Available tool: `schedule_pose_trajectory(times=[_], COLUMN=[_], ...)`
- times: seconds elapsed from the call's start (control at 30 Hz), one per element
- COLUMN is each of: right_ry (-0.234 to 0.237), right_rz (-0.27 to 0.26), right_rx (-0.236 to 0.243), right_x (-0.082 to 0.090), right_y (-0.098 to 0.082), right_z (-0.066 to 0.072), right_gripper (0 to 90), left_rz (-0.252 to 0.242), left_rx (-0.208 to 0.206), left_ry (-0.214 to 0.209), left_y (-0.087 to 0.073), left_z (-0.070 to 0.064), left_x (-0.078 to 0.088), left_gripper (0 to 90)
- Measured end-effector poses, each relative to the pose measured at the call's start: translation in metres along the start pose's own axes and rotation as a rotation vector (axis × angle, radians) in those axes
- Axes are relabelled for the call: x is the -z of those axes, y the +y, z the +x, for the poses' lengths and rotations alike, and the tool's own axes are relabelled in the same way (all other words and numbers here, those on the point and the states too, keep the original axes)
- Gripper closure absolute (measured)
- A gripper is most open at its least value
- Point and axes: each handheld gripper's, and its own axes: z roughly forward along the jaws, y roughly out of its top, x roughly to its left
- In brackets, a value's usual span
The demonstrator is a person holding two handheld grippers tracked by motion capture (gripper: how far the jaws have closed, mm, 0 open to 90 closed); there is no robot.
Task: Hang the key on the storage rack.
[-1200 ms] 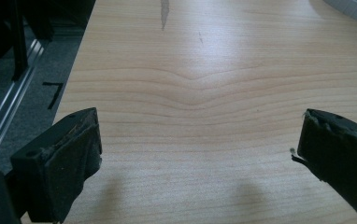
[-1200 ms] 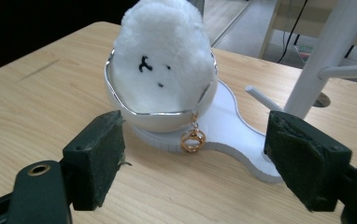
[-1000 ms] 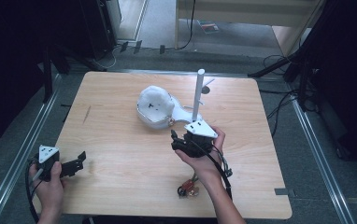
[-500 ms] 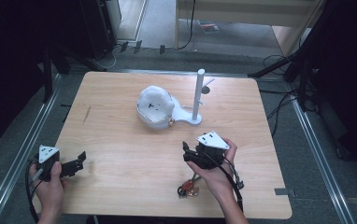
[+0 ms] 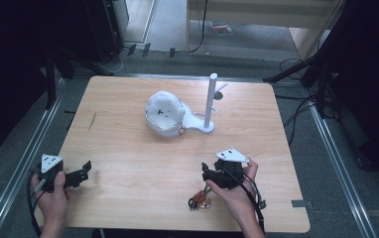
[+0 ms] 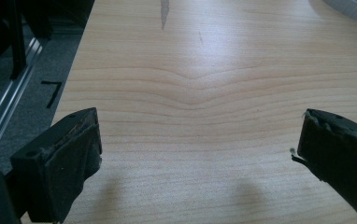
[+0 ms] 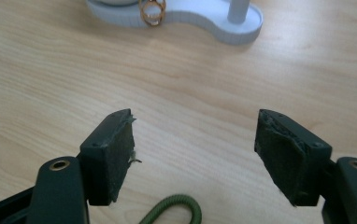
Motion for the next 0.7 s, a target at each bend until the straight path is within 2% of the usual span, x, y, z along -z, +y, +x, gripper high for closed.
schedule_pose_trajectory(times=[0.2,0.37,0.7], right_ry=[-0.013,-0.015,-0.021], right_rz=[0.111,0.152,0.251], right_rx=[-0.033,-0.051,-0.124], right_x=[-0.0022,-0.0037,-0.0045], right_y=[-0.0035,-0.0055,-0.0071], right_z=[-0.0009,-0.0003,0.0037], right_gripper=[28.7,29.8,38.3], left_rz=[0.000,-0.002,-0.003], left_rx=[0.000,0.004,0.008], left_ry=[-0.001,-0.001,-0.003], left_y=[0.0000,0.0000,0.0000], left_z=[0.0002,0.0005,0.0008], left_x=[0.0000,0.0001,-0.0001], left_gripper=[0.3,0.3,0.3])
